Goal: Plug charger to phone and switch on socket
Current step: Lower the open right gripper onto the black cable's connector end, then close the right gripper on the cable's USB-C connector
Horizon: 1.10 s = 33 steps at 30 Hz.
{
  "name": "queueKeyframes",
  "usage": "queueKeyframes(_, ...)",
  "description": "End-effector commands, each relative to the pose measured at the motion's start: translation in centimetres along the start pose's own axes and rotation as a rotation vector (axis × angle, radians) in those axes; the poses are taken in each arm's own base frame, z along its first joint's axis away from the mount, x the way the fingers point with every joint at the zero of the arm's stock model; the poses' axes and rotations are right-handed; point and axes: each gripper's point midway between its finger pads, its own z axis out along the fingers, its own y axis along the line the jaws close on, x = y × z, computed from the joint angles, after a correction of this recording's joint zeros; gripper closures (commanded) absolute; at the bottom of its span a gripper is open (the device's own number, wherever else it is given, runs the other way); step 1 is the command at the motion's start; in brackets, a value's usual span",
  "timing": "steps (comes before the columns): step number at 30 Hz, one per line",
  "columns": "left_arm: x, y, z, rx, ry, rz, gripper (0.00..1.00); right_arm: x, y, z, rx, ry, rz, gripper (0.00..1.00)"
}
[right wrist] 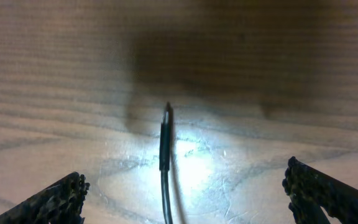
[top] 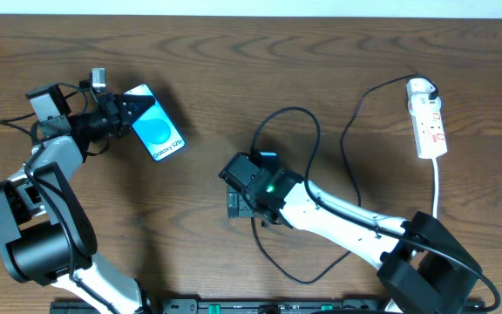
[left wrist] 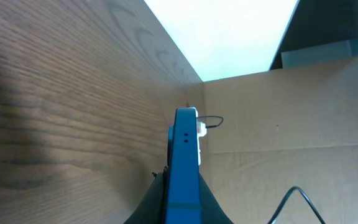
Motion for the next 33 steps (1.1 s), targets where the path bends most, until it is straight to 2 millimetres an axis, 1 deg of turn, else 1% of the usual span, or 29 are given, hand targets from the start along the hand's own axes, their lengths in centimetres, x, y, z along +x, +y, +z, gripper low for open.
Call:
queueKeyframes(1, 0.1, -0.7, -0.3, 0.006, -0.004, 0.027, 0.92, 0.4, 0.4, -0.2, -0.008, -0.001, -0.001, 0.01)
queueKeyframes(7, 0.1, -0.7, -0.3, 0.006, -0.003, 0.026, 0.93, 0.8, 0.6, 0.0, -0.022, 0.022, -0.021, 0.01)
queueKeyframes(12, 0.1, -0.7, -0.3, 0.006, -0.003, 0.026, 0.93, 1.6, 0.9, 1.1, -0.03, 0.068, -0.036, 0.01)
queueKeyframes(15, 0.1, -0.7, -0.3, 0.006, -0.003, 0.026, 0.92, 1.7, 1.1, 1.5, -0.043, 0.081, -0.051, 0.01)
queueKeyframes(21, 0.1, -0.7, -0.3, 0.006, -0.004, 0.026, 0.93, 1.7, 1.1, 1.6, -0.041, 0.082, -0.051, 0.01)
queueKeyframes(26, 0.1, -0.7, -0.3, 0.005, -0.004, 0.026, 0.92, 1.8, 1.1, 1.7, -0.039, 0.084, -0.051, 0.02)
queueKeyframes(28, 0.1, -0.7, -0.3, 0.005, -0.004, 0.026, 0.93, 1.8, 1.0, 1.7, -0.038, 0.085, -0.051, 0.01)
queueKeyframes(33, 0.1, -0.7, -0.3, 0.006, -0.004, 0.026, 0.93, 1.9, 1.0, 1.8, -0.033, 0.088, -0.051, 0.01)
